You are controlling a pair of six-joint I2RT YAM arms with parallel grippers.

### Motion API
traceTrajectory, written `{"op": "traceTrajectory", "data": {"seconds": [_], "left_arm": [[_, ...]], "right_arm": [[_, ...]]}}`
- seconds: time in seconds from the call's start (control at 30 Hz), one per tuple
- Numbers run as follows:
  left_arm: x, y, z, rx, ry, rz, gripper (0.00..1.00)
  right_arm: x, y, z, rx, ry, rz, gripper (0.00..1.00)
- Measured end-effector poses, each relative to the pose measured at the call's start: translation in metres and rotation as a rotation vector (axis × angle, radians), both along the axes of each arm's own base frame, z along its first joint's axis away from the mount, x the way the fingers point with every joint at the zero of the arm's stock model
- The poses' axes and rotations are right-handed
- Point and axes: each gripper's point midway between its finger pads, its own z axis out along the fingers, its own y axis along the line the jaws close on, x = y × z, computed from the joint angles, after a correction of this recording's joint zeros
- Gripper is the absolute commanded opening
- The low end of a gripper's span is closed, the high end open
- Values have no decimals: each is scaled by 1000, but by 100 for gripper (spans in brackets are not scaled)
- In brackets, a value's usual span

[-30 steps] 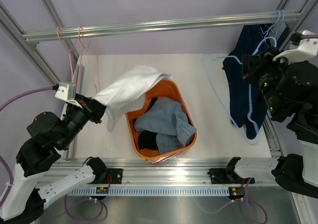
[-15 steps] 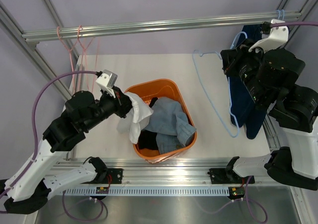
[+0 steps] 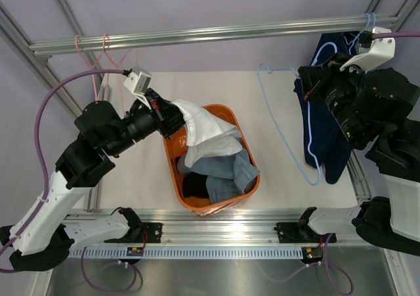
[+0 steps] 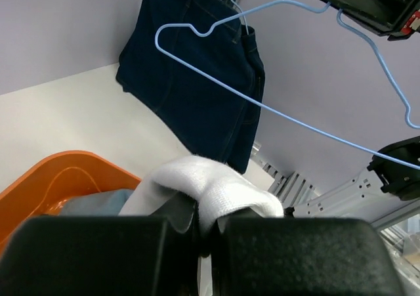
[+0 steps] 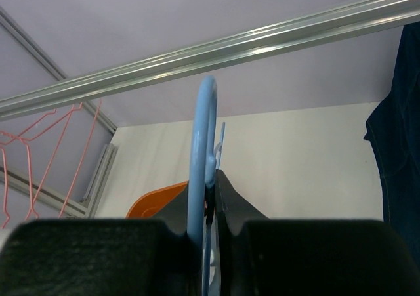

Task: Remove the skirt from the hanger
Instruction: Place the skirt in the bin.

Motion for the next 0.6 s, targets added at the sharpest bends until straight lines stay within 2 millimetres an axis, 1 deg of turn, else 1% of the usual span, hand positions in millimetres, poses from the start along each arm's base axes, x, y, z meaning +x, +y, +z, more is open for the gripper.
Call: {"op": "traceTrajectory", "data": {"seconds": [0.03,0.1,0.17,0.2,0.23,0.27,0.3,0.33,0.37,0.43,0.5,0.53,0.6], "left_arm": [[2,-2,-7,-1,12,1,0],[5,-3,-33,30,61,13,0],[10,-4,-69,77,121,37,0],[14,-5,-90,110,157,50,0],[16,-6,-108,141,187,59,26],[18,-6,-123,169,211,65,55],[19,-7,-140,202,242,67,94],[19,-8,-152,233,271,67,99],[20,-11,-160,252,295,66,99],[20,-19,-167,294,316,59,99],[15,-31,-160,325,307,36,99],[8,-41,-145,324,283,8,99],[-4,-53,-109,282,224,-38,99]], "right_arm": [[0,0,0,1,0,0,0],[-2,-2,1,-3,0,1,0],[-3,-3,1,-9,3,1,0],[-4,-4,1,-10,2,2,0],[-4,-5,2,-9,0,2,0],[-5,-5,2,-9,0,5,0],[-6,-5,2,-10,0,8,0],[-6,-6,2,-13,1,10,0],[-6,-4,1,-19,6,17,0],[-5,1,3,-20,6,31,0],[-2,6,3,-24,10,42,0],[0,9,1,-30,15,46,0],[5,17,-6,-54,33,51,0]]}}
